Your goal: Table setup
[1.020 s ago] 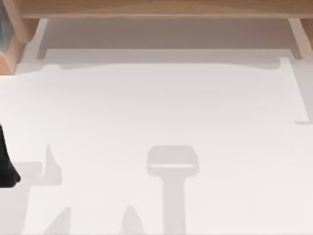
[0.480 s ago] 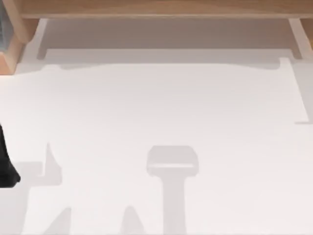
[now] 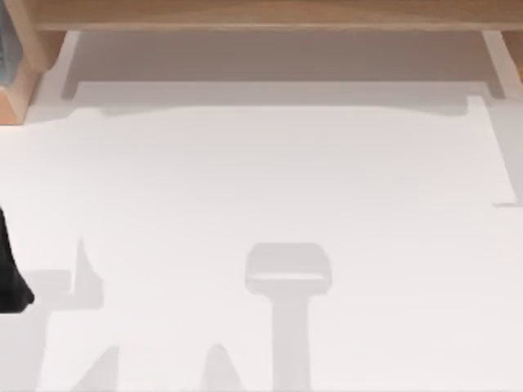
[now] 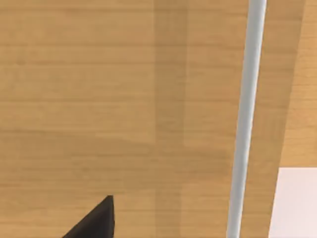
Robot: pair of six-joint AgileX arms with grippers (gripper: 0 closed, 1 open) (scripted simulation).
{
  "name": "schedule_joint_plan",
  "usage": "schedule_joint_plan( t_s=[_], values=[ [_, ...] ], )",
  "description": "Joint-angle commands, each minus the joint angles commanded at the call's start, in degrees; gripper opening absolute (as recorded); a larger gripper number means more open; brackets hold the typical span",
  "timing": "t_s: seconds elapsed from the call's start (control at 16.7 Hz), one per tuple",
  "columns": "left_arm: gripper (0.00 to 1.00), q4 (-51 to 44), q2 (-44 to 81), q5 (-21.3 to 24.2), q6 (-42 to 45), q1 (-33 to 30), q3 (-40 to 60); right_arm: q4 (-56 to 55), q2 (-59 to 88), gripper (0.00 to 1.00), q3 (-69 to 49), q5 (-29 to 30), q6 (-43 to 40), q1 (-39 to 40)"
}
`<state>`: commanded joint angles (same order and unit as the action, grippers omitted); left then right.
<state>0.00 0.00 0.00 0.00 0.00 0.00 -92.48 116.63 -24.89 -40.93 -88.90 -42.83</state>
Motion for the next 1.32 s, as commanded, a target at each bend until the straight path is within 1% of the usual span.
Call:
schedule_joint_plan(
  t_s=[0.3, 0.6, 0.84, 1.32],
  values=[
    [1.0, 0.0, 0.0, 0.0, 0.0, 0.0, 0.0, 0.27, -0.1, 1.0, -0.35, 0.16, 0.06, -0.07],
    [1.0, 0.0, 0.0, 0.0, 0.0, 0.0, 0.0, 2.97, 1.34, 1.0, -4.22, 3.16, -0.07, 3.14],
    [1.0, 0.0, 0.0, 0.0, 0.0, 0.0, 0.0, 3.16, 1.44, 1.0, -4.5, 3.38, -0.07, 3.36],
    [1.0, 0.0, 0.0, 0.0, 0.0, 0.0, 0.0, 3.16, 1.44, 0.4, -4.5, 3.38, -0.07, 3.36]
  ],
)
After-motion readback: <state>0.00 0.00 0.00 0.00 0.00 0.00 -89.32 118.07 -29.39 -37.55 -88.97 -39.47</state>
